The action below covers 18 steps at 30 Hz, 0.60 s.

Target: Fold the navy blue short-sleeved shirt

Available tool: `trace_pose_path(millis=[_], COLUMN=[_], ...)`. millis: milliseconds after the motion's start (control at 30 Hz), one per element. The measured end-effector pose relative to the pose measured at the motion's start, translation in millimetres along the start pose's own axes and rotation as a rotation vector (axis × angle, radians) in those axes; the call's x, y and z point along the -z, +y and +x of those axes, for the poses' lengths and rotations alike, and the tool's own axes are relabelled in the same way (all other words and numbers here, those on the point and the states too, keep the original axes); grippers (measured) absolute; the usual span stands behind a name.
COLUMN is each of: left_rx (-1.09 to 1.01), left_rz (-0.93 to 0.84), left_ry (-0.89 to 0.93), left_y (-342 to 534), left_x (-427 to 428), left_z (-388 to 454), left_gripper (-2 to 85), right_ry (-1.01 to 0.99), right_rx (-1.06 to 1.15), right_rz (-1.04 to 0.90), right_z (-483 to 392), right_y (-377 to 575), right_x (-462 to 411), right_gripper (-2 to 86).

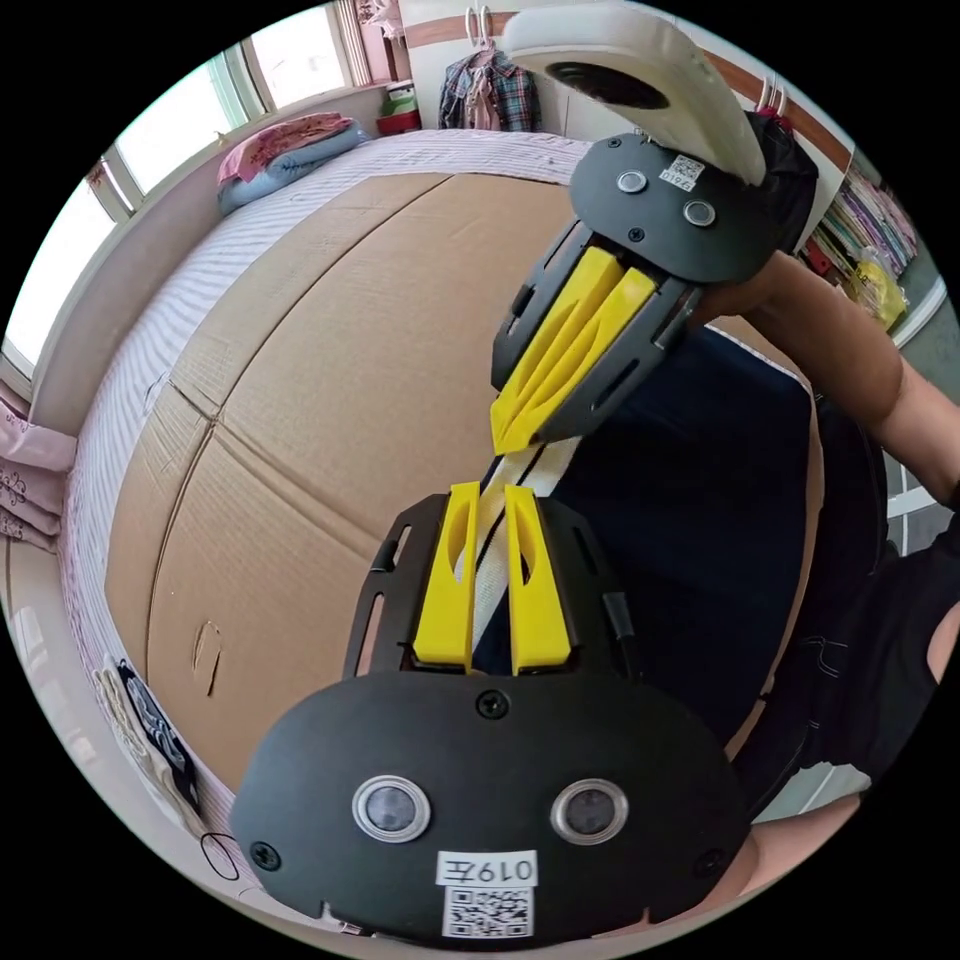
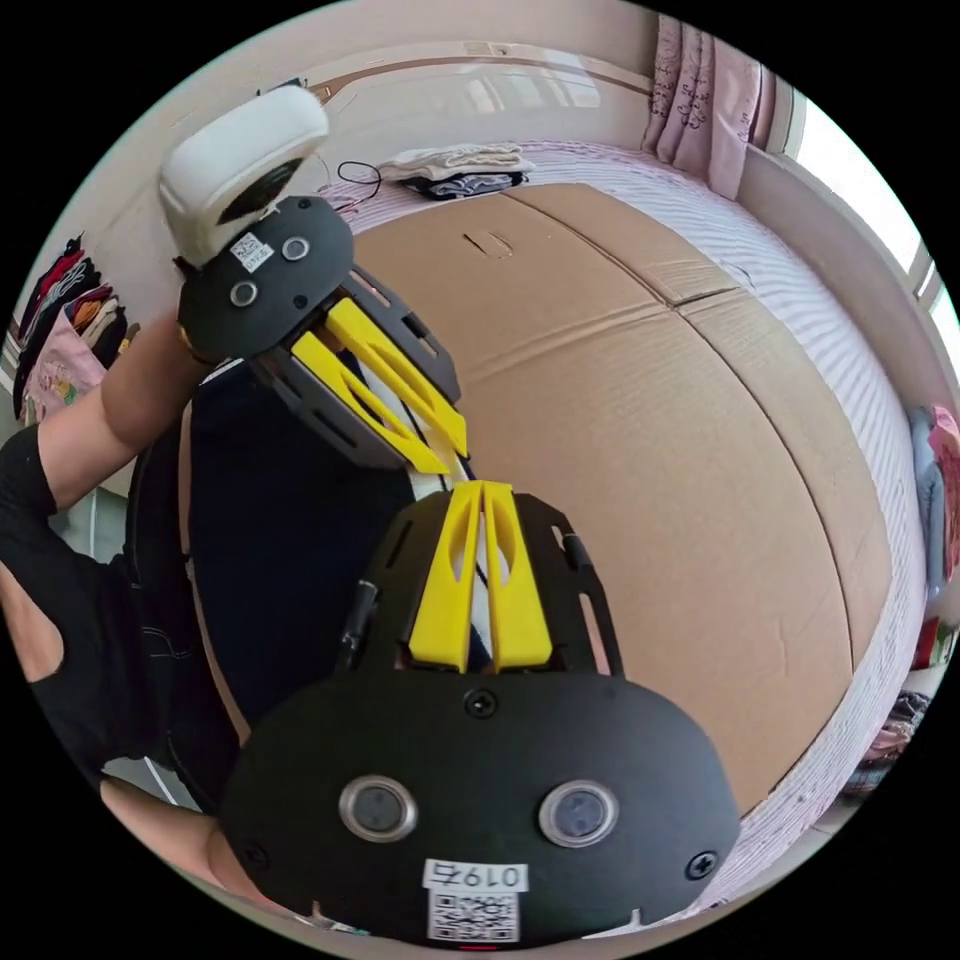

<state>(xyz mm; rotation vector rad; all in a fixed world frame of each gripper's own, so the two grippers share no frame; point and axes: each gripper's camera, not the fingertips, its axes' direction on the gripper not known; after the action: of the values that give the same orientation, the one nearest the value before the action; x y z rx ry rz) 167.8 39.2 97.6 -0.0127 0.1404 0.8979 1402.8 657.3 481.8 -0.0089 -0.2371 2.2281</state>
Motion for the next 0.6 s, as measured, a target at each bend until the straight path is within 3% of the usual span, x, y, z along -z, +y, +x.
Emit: trace_pose_path(millis=[267, 367, 600], left_rx=[0.034, 0.021, 0.03], left_rz=[0.036, 0.018, -0.015], left_ry=[-0.007, -0.044, -0.065], left_y=[-18.9, -31.9, -58.8], left_x=[-22.0, -29.8, -46.7], left_z=[23.0, 37.0, 55.7], left_gripper=[1.4, 1.5, 1.6], right_ry=[-0.01, 0.045, 0.01], right_rx=[-0.139, -0.137, -0.068], right_rz=[0.035, -0.062, -0.004], right_z=[13.0, 10.7, -7.9], right_y=[117.9, 137.8, 153.4], right_x=[92.7, 108.3, 138.0], right_gripper=[6.5, 7.9, 10.1])
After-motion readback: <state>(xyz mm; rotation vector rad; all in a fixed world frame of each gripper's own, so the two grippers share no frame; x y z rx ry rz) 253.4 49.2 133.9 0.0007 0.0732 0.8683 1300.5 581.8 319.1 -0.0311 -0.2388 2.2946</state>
